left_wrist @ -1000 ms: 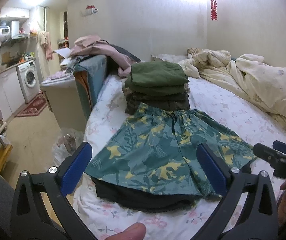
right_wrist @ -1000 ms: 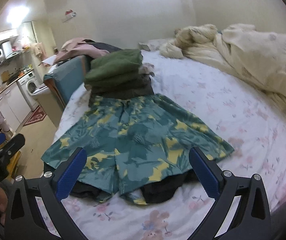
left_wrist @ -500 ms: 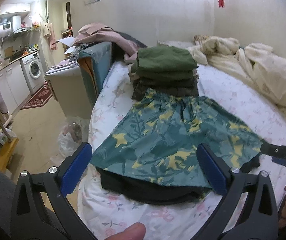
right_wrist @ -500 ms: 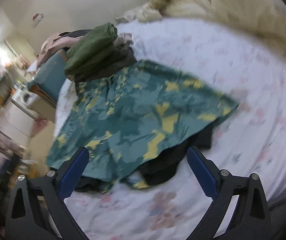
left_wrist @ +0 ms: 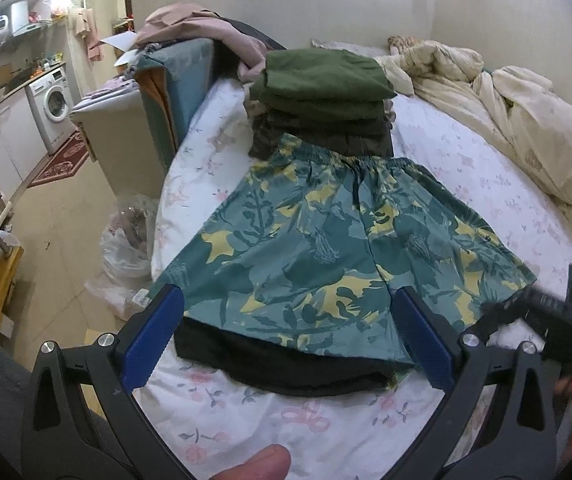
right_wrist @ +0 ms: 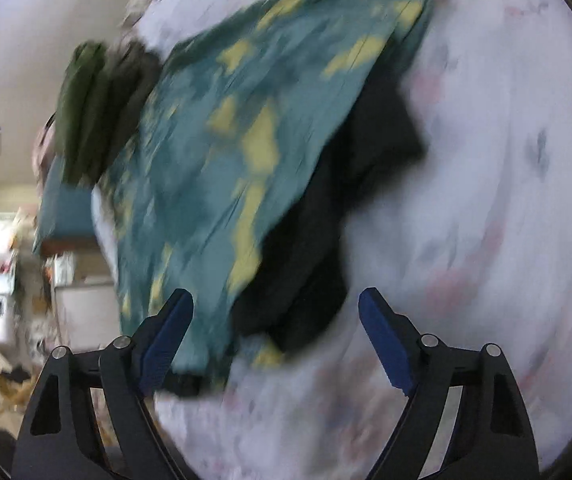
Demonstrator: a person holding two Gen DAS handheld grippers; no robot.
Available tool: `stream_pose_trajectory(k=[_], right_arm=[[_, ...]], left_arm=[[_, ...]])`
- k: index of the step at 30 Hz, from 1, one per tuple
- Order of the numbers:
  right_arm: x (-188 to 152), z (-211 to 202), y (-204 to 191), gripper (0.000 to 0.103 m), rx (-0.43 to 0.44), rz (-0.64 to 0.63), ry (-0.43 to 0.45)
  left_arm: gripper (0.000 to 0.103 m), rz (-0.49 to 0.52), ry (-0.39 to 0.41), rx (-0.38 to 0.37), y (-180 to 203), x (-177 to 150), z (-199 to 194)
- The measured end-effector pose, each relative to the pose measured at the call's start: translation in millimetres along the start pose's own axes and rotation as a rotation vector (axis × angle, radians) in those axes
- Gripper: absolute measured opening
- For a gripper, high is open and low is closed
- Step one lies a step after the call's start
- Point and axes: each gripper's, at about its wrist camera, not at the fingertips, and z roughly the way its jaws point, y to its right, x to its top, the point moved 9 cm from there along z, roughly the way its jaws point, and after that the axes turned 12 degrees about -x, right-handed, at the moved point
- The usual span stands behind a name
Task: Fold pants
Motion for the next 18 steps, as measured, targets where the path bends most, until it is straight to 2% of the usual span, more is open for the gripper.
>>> stream_pose_trajectory(k=[5, 9, 12, 14, 16, 17, 18], right_arm=[[54, -7, 15, 0.076, -0.008, 0.115, 0.096], [94, -7, 33, 0.072, 0.021, 0.228, 0.153], [117, -10, 40, 0.068, 0.026, 0.265, 0.186], [126, -7, 39, 0.068, 0.042, 0.285, 0.178], [131, -9, 34, 0.041, 0.009, 0.236, 0.201], [131, -11, 30, 0.004, -0.005, 0.200, 0.205], [129, -14, 24, 0.004, 0.005, 0.187, 0.210]], left_arm=[[0.103, -0.048, -0.034, -0.011, -7, -1, 9], [0.103, -0.073, -0.050, -0.019, -10, -3, 11], [0.103, -0.066, -0.064, -0.010, -11, -3, 14], [0.103, -0.062, -0.075, -0.004, -12, -2, 17], [0.103, -0.058, -0.097, 0.001, -12, 0, 21], [0.103, -0.053, -0.112, -0.003, -11, 3, 25], [0.103, -0.049, -0.127, -0.006, -10, 6, 28]])
